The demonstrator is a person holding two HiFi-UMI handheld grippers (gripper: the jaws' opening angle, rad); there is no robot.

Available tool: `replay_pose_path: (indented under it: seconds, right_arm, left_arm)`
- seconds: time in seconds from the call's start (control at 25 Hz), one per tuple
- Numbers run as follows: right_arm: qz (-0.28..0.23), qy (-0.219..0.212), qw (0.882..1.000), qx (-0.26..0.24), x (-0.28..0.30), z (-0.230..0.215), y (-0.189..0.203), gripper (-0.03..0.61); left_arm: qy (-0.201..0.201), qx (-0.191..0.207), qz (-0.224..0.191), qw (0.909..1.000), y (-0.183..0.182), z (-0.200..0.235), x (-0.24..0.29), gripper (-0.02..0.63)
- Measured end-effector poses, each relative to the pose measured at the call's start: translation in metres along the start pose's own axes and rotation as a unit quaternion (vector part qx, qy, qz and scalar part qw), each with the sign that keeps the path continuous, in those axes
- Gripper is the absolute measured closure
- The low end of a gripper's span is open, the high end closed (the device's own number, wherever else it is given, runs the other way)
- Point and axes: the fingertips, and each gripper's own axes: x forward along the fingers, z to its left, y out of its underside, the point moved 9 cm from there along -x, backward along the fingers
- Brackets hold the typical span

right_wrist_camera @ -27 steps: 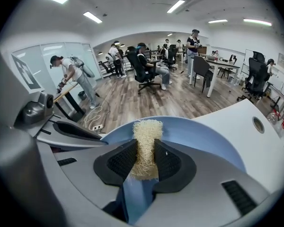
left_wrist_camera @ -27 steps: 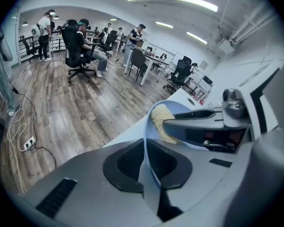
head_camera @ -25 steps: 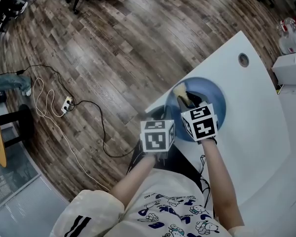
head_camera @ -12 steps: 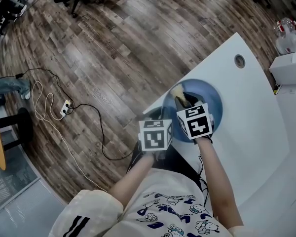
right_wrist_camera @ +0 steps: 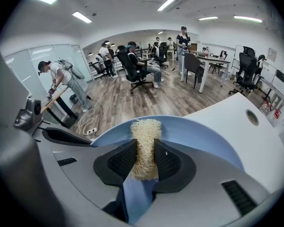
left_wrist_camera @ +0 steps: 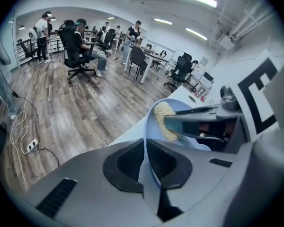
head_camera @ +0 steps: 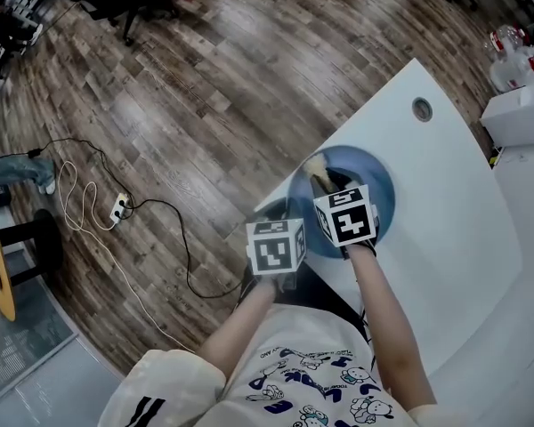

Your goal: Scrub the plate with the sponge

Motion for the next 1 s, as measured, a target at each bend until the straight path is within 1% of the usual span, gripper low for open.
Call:
replay_pose_path:
  seconds: [0.4,0.76,1.0]
  right_arm:
    - [-0.013,0.037,0.999,0.028,-0.004,-0.019,0.001,0.463]
    - [-0.002,0.089,0.995,0.04,-0.011,-0.039,0.008,0.463]
    - [0.01,0.118,0.992,0.047,-0.018,-0.051,0.011,0.463]
  left_arm:
    - [0.002,-0.001,-0.002,1.0,0.0,0.002,-0.002,0.588]
    - [0.003,-0.005,-0.001,1.0,0.002,0.004,0.0,0.588]
    - [0.0,-0.022,0.001,0.9998,0.0,0.001,0.001,0.589]
